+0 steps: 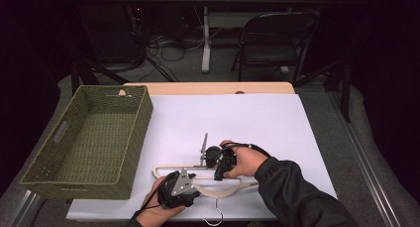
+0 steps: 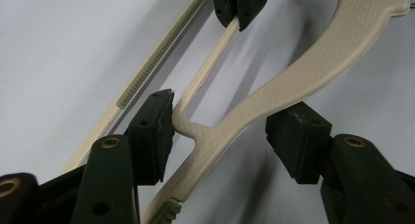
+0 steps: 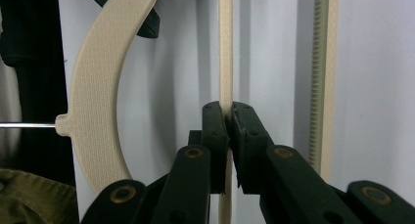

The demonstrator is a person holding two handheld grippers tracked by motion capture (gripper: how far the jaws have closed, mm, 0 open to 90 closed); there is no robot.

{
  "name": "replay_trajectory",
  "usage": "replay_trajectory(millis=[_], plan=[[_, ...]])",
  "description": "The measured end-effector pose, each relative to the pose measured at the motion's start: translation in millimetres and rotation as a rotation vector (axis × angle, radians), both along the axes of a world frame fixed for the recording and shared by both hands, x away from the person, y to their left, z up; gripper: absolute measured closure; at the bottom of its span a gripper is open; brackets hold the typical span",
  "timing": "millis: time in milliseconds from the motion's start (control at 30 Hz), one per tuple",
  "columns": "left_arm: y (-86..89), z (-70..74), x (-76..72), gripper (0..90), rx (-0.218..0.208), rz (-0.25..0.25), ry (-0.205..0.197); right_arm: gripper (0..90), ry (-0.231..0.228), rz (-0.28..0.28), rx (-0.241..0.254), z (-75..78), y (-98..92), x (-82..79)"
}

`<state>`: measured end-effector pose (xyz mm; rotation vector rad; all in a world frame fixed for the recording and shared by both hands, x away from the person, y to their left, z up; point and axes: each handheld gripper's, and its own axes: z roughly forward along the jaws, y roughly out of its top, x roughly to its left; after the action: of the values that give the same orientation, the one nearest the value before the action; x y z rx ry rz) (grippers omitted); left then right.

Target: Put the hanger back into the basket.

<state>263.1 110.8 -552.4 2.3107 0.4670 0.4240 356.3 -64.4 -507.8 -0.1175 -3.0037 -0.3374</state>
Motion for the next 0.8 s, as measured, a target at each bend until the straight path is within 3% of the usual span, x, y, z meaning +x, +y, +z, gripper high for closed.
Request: replay_trajectory(millis=[233,367,467,667,800], plan=[[0.7,-0.9,1.2,49.0,-0.005,0.007,0.014,79.7,0.015,-0.014,0.029,-3.2,-0.3,-0.1],[1.4,-0.5,2.0,49.0,-0.012,0.007,0.020,72.2,-0.030,-0.020,0.044,-0.9,-0.6,-2.0],[1.5,-0.3,2.1,49.0,-0.008,0.005,0.023,68.2,-0.083,-0.046,0.109,11.3,-8.8,-2.2],[1.6,1.0,2.7,49.1,-0.007,0.008,0.025,68.3,-0.137,-0.079,0.191,33.3,-32.9,-13.2],[1.3,1.3,3.5,49.2,-0.010,0.009,0.031,68.5,-0.144,-0.077,0.188,33.4,-44.6,-26.9]])
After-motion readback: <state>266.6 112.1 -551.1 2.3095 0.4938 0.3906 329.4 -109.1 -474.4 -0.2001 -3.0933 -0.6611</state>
